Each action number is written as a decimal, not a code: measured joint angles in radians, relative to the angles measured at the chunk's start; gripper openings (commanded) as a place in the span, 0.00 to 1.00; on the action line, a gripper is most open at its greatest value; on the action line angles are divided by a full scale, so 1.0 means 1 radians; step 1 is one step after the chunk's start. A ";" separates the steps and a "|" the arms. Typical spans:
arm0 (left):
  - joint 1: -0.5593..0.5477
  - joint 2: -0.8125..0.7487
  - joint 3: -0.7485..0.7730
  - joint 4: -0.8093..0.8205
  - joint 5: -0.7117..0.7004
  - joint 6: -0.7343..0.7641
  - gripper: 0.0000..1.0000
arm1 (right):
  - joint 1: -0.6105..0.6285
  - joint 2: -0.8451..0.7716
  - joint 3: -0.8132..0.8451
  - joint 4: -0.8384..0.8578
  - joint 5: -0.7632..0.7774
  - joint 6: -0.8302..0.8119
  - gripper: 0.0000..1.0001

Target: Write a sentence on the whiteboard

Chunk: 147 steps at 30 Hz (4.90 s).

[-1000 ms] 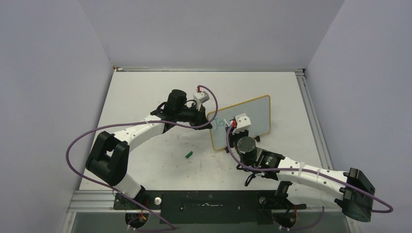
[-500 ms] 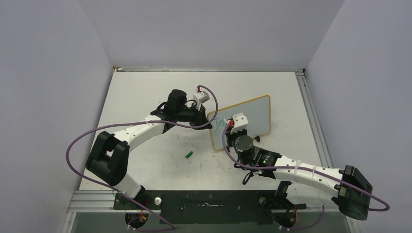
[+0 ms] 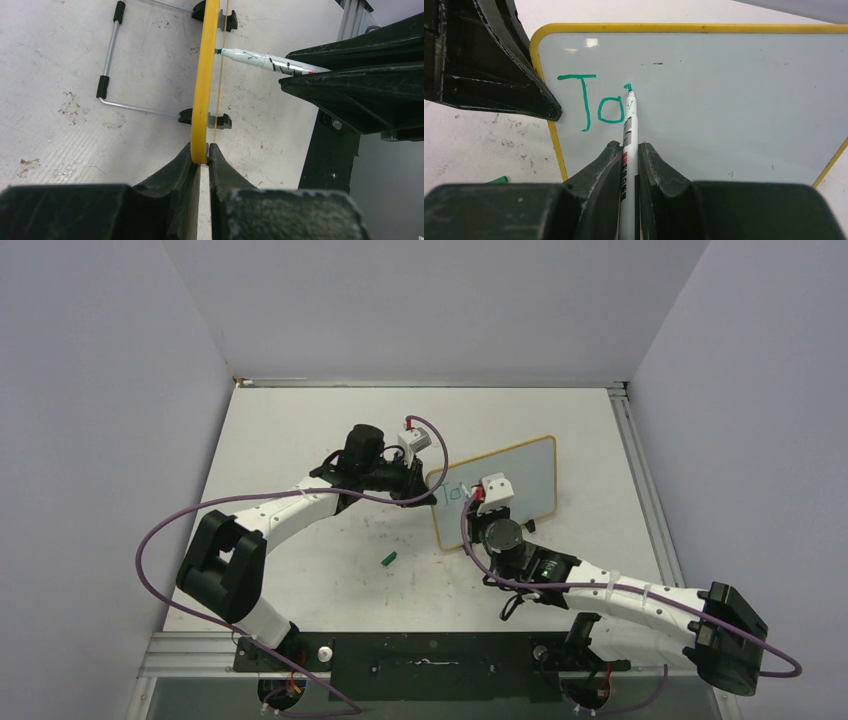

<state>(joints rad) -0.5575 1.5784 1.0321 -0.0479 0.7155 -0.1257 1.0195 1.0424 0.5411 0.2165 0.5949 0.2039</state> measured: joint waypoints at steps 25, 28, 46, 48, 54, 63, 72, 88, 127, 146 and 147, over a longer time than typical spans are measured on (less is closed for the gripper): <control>0.000 0.000 0.000 0.000 0.008 0.000 0.00 | 0.000 -0.078 -0.047 -0.043 0.007 -0.003 0.05; 0.000 0.000 0.000 0.000 0.008 0.000 0.00 | -0.006 -0.052 -0.035 -0.031 0.009 -0.023 0.05; 0.000 0.000 0.000 0.000 0.007 0.001 0.00 | -0.051 -0.037 -0.008 -0.002 0.002 -0.078 0.05; 0.000 0.000 0.000 0.000 0.007 0.001 0.00 | -0.051 -0.037 -0.008 -0.002 0.000 -0.077 0.05; 0.000 0.000 0.000 0.000 0.006 0.001 0.00 | -0.049 -0.034 -0.008 -0.002 0.000 -0.056 0.05; 0.000 0.000 0.000 0.000 0.003 0.001 0.00 | -0.020 -0.027 -0.030 -0.002 -0.005 -0.008 0.05; 0.000 0.000 0.000 0.000 -0.002 0.001 0.00 | 0.001 -0.022 -0.051 -0.004 -0.008 0.037 0.05; 0.000 0.000 0.000 -0.001 -0.008 0.000 0.00 | 0.084 0.028 -0.068 -0.008 -0.009 0.091 0.05; -0.002 -0.002 0.000 -0.001 0.011 0.011 0.00 | -0.185 -0.280 -0.076 -0.158 -0.191 0.014 0.05; -0.005 -0.002 0.000 -0.002 0.010 0.016 0.00 | -0.227 -0.265 -0.101 -0.114 -0.244 0.019 0.05; -0.006 -0.002 0.000 -0.002 0.011 0.016 0.00 | -0.227 -0.264 -0.101 -0.112 -0.244 0.018 0.05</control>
<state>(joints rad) -0.5632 1.5764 1.0321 -0.0494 0.7261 -0.1101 0.7921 0.7780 0.4404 0.1047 0.3511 0.2218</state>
